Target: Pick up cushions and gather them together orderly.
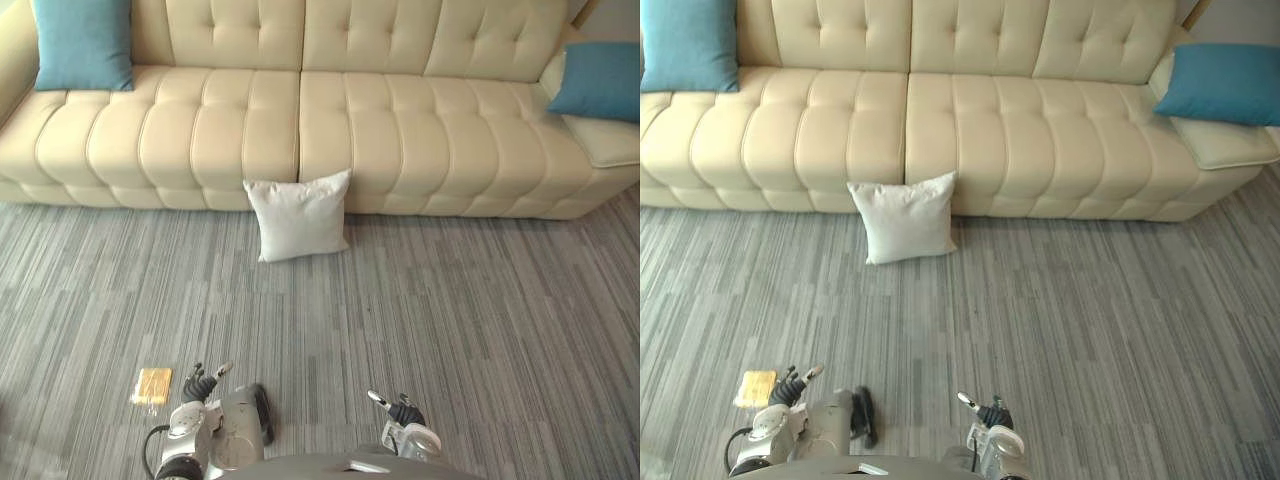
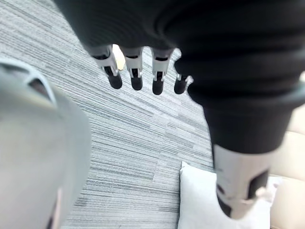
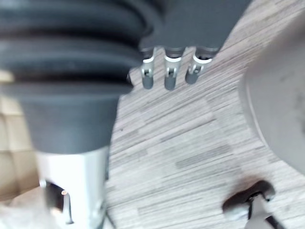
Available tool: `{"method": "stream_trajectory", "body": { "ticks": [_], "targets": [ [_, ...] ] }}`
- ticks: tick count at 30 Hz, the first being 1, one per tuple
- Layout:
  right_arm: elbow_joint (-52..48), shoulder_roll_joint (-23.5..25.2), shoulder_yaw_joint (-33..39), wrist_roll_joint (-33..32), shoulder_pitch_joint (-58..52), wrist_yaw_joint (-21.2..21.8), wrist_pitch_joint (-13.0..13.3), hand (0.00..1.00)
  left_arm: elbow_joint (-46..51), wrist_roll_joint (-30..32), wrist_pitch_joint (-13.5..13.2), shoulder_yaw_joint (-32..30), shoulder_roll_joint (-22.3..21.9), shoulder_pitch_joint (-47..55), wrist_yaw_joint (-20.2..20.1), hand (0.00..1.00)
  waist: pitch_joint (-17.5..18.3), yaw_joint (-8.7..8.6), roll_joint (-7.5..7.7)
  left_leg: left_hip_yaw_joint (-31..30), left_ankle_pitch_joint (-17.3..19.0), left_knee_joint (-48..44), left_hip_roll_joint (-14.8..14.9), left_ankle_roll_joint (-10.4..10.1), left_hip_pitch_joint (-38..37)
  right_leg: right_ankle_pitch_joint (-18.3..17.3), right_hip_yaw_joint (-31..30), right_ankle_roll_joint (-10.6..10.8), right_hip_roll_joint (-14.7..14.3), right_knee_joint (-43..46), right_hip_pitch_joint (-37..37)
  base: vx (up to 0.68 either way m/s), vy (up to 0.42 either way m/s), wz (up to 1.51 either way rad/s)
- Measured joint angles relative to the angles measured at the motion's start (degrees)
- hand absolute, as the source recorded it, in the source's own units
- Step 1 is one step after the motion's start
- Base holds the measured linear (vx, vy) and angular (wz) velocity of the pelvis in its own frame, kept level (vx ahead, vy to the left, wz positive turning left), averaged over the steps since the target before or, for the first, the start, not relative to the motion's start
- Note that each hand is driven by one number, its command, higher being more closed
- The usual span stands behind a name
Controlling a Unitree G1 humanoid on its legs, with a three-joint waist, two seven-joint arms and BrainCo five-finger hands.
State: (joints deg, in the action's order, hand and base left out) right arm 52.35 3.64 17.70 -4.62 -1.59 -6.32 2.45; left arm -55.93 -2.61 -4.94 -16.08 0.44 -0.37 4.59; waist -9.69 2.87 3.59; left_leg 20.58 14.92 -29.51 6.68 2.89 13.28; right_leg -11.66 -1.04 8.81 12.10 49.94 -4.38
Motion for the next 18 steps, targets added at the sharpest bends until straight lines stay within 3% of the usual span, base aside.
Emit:
{"method": "stream_trajectory", "body": {
  "ticks": [2, 4, 6, 9, 11, 12, 13, 14, 15, 18],
  "targets": [
    [-0.85, 0.00, -0.03, 0.05, 0.06, 0.01, 0.08, 0.00, -0.15, 0.00, 0.09, 0.58, -0.21, 0.27, -0.01, 0.00, -0.30, 0.07, -0.48, 0.06, 0.56, 3.80, -0.99, -0.15, -5.56, -0.29, 1.87, -0.54, -0.48, 9.77, -5.62, 0.35, 0.041, 0.05],
    [-2.00, 0.00, -0.01, 0.38, 0.04, 0.02, 0.08, 0.00, -0.18, 0.00, 0.11, 0.47, -0.50, 0.46, -0.01, 0.00, -0.40, -0.11, -0.65, 0.17, 0.95, 6.88, -1.05, -0.86, -10.14, -1.35, 4.18, -1.95, -1.25, 11.78, -10.13, 0.36, -0.037, -0.02],
    [-2.54, -0.01, 0.10, 0.46, 0.07, 0.00, 0.09, 0.00, -0.25, -0.07, 0.11, 0.45, -0.58, 0.58, -0.01, 0.00, -0.39, -0.54, -0.66, 0.12, 1.64, 8.60, -0.37, -2.21, -13.18, -3.30, 6.61, -3.30, -2.45, 9.04, -14.42, 0.34, -0.129, 0.01],
    [-3.57, -0.44, 0.31, 0.48, 0.30, 0.00, 0.09, 0.00, -1.21, -0.06, 0.14, -0.53, -1.22, 0.54, 0.02, 0.00, -0.69, -1.17, -1.20, -0.17, 3.05, 11.92, 1.97, -5.23, -19.47, -4.09, 11.32, -6.20, -5.64, -7.72, -18.79, 0.39, -0.258, 0.05],
    [-3.77, -0.81, -0.39, 0.50, -0.05, -0.01, 0.07, 0.00, -1.59, 0.13, 0.09, -0.57, -1.39, 0.49, -0.03, 0.00, -0.65, -1.46, -0.94, -0.85, 4.20, 13.09, 2.29, -7.60, -21.29, 0.30, 10.18, -5.93, -6.42, -19.02, -19.03, 0.32, -0.249, 0.23],
    [-3.61, -1.41, -1.24, 0.53, -0.63, -0.01, 0.05, 0.00, -2.27, 0.38, 0.09, -0.77, -1.66, 0.36, -0.06, 0.00, -0.91, -1.60, -0.94, -2.37, 5.23, 13.69, 1.72, -9.29, -23.15, 8.74, 10.12, -7.83, -6.32, -22.21, -17.54, 0.44, -0.295, 0.28],
    [-3.40, -2.59, -1.24, 0.53, -0.40, 0.03, -0.04, 0.00, -3.22, 0.45, 0.11, -0.89, -2.09, -0.32, -0.05, 0.00, -0.96, -1.51, -1.71, -3.28, 5.29, 14.24, 2.51, -9.31, -24.21, 7.04, 11.06, -8.39, -6.81, -20.90, -17.01, 0.49, -0.312, 0.34],
    [-1.97, -4.54, -1.13, 0.55, -0.42, -0.07, -0.14, 0.00, -3.62, 0.54, 0.01, -0.77, -4.08, -0.52, -0.36, 0.00, -0.75, -1.64, -3.56, -5.97, 3.82, 16.25, 2.04, -8.49, -24.35, 3.67, 11.79, -8.62, -7.27, -18.66, -17.48, 0.39, -0.211, 0.19],
    [-1.85, -4.78, -1.07, 0.55, -0.44, -0.06, -0.16, 0.00, -3.55, 0.56, -0.09, -0.79, -4.66, -0.64, -0.52, 0.00, -0.81, -1.71, -4.26, -6.68, 3.26, 16.66, 1.74, -8.57, -24.42, 3.20, 12.28, -9.38, -7.27, -17.85, -17.45, 0.32, -0.177, 0.23],
    [-1.57, -4.83, -0.75, 0.54, -0.54, 0.01, -0.20, 0.00, -4.19, 0.72, -0.02, -0.91, -5.07, -0.69, -1.27, 0.00, -0.32, -3.07, -5.13, -8.53, 0.91, 16.33, 2.71, -8.69, -26.34, -2.33, 14.86, -11.60, -7.45, -14.61, -14.62, 0.38, -0.198, 0.29]
  ]
}}
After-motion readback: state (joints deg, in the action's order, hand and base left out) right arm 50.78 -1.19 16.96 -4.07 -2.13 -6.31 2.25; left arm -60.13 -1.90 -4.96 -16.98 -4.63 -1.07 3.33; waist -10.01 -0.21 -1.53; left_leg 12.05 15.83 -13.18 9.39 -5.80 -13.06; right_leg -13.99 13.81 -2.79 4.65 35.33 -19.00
